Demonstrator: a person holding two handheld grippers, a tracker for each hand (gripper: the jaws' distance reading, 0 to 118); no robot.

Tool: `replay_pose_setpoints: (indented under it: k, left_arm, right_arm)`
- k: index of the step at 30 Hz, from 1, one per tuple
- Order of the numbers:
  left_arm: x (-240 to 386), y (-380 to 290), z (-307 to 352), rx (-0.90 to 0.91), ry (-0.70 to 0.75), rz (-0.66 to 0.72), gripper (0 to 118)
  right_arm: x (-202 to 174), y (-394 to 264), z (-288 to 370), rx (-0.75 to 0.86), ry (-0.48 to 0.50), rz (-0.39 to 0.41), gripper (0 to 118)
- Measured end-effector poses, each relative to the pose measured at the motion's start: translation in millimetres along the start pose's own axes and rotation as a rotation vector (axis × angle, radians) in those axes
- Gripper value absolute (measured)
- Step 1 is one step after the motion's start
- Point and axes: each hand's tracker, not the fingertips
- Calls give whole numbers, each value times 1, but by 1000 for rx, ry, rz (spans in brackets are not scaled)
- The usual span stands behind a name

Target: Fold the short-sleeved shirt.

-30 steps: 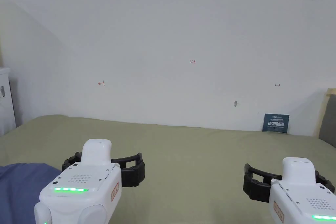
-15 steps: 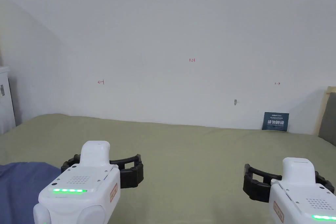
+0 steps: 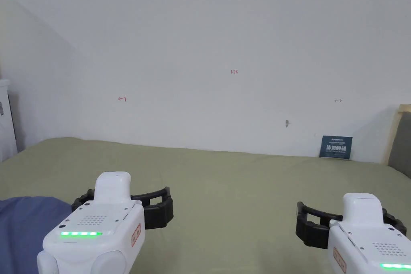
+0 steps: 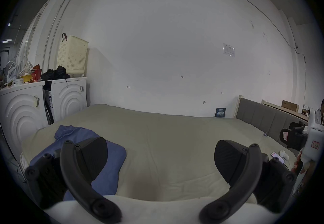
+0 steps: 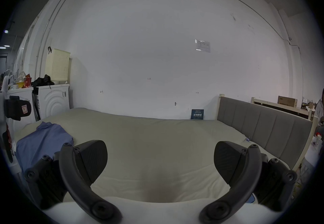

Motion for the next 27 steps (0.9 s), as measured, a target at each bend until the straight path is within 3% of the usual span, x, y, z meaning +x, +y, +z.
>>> replay_pose_setpoints:
  k: [27]
  left_arm:
    - [3,3,4,50,-9,-19,118]
  right_arm:
    - [4,3,4,-14,-9,-9,118]
